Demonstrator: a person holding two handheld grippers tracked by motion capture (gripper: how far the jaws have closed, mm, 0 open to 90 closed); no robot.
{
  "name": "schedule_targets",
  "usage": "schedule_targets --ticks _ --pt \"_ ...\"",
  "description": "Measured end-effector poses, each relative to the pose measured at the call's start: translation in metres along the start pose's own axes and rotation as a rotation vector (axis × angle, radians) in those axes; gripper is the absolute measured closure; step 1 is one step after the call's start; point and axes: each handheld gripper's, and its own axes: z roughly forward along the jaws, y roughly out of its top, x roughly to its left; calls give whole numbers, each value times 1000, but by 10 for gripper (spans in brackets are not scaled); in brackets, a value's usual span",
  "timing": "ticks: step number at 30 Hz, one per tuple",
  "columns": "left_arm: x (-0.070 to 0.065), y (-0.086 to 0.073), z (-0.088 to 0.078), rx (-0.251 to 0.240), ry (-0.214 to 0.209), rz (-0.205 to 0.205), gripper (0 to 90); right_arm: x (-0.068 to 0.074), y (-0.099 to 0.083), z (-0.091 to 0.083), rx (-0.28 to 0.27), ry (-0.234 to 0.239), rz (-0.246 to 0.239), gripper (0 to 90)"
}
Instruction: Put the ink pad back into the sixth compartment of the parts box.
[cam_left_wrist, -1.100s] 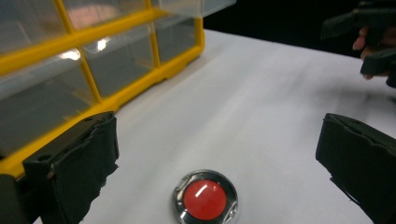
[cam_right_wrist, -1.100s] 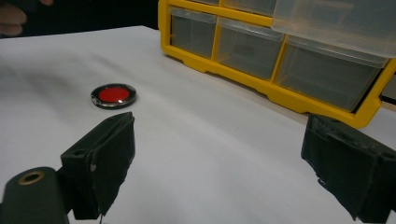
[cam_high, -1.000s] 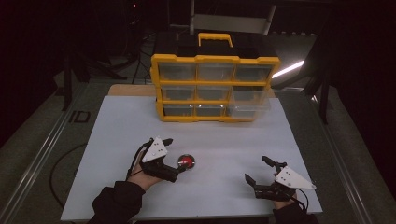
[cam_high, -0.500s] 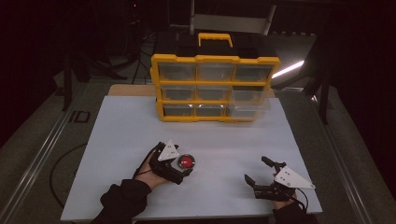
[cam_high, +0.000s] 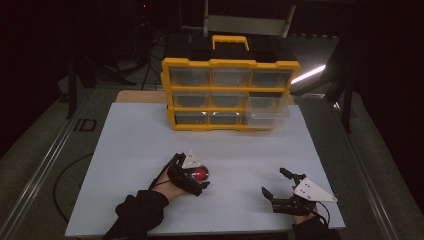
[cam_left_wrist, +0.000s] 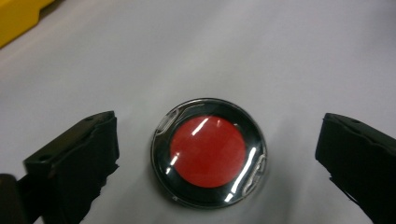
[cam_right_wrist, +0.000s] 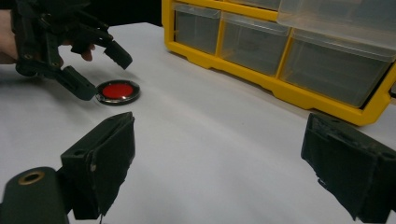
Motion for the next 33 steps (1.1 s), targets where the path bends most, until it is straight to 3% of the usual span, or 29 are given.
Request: schedule_targets --ticks 5,12,17,23,29,33 --pt "2 3 3 37 2 -8 48 0 0 0 6 4 6 99" --pt "2 5 9 94 -3 -49 101 0 -1 0 5 7 8 99" --pt "1 6 11 108 13 -37 160 0 -1 0 4 7 8 99" --pt "2 7 10 110 27 -54 279 0 -1 1 6 11 7 99" --pt "2 8 10 120 23 -45 305 0 -1 1 7 10 6 99" --pt "5 11 9 131 -18 -11 306 0 -1 1 6 11 6 99"
